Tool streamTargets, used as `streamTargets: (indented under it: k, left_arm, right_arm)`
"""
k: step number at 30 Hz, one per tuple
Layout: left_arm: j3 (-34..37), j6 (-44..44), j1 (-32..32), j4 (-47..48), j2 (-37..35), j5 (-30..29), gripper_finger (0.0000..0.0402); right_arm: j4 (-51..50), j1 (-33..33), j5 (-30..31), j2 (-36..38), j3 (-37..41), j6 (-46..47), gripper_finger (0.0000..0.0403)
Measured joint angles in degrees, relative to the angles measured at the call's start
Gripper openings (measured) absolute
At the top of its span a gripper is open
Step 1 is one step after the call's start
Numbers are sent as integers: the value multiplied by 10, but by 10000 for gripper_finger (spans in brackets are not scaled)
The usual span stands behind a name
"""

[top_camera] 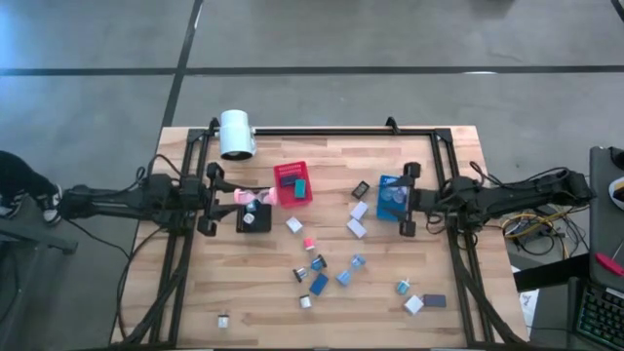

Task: Pick & Place Office items
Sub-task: Put the pink hourglass into the blue bin

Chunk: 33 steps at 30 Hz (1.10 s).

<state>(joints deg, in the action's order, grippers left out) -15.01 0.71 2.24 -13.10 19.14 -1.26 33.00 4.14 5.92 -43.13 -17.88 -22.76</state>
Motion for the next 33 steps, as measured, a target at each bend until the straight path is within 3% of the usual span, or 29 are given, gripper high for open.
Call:
streamTargets:
  k: [12,16,21,33]
  left_arm:
    - [-162,-3,-1,4,189,19,201]
    - [-224,-7,-1,33,248,23,201]
    - [-278,-9,-2,42,304,28,201]
    - [-308,-12,-10,45,361,34,201]
  right_arm:
    - [-13,3,17,-209,-196,-130,347]
    - [-15,13,59,-271,-259,-188,347]
    - [-15,26,61,-323,-320,-229,339]
    - [-26,32,62,-385,-389,-252,336]
